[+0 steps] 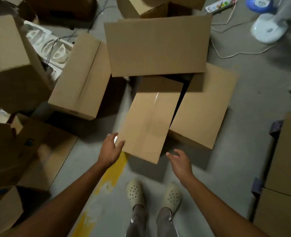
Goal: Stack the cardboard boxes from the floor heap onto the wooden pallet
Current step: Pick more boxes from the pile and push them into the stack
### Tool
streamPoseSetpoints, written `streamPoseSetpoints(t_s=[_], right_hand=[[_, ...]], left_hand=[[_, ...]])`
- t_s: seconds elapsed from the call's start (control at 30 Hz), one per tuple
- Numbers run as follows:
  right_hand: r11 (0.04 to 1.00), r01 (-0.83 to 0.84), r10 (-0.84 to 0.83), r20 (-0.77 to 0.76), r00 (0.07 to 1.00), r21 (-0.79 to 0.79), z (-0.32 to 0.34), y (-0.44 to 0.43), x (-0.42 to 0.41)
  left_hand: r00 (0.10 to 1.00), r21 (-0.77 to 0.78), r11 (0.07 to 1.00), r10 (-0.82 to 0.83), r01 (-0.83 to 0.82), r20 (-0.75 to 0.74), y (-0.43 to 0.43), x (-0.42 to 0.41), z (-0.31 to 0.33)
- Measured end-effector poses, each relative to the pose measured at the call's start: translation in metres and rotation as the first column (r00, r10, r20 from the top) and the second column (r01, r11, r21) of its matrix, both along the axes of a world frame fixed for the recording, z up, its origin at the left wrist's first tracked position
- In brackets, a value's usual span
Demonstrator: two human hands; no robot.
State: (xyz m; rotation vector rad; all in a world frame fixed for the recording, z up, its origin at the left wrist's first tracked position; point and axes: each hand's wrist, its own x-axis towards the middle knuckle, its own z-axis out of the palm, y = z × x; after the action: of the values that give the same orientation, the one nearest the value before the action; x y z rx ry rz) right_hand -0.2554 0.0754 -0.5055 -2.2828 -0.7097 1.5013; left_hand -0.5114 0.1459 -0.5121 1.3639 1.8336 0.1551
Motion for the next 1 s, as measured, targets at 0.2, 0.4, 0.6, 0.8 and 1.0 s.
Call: streamPoseSetpoints(t_s=[0.2,0.4,0.6,0.8,1.0], right_hand=[[0.990,0.056,-0.064,-0.065,0.996,-0.126,-0.136,0.015,-0.003],[0.885,0.300,-0.430,-0.377,0.820,-0.357,-0.187,0.019,-0.028],[0.830,0.398,-0.532,-0.338,0.777,-0.391,-0.157,0.017,-0.034],[0.880,0.373,-0.458,-0.324,0.828,-0.293,-0.087,0.013,-0.002],[0.959,0.276,-0.242,-0.337,0.910,0.058,0.004,0.021,0.027]], left_hand=[[0.821,-0.198,0.845,0.532,-0.498,0.207,0.034,-0.007,-0.130],[0.796,-0.358,0.786,0.583,-0.503,0.162,0.035,-0.020,-0.202],[0.744,-0.403,0.744,0.639,-0.533,0.194,0.028,-0.003,-0.166],[0.737,-0.361,0.761,0.634,-0.539,0.235,0.019,0.006,-0.088],[0.732,-0.243,0.810,0.587,-0.534,0.346,0.020,0.019,0.015]])
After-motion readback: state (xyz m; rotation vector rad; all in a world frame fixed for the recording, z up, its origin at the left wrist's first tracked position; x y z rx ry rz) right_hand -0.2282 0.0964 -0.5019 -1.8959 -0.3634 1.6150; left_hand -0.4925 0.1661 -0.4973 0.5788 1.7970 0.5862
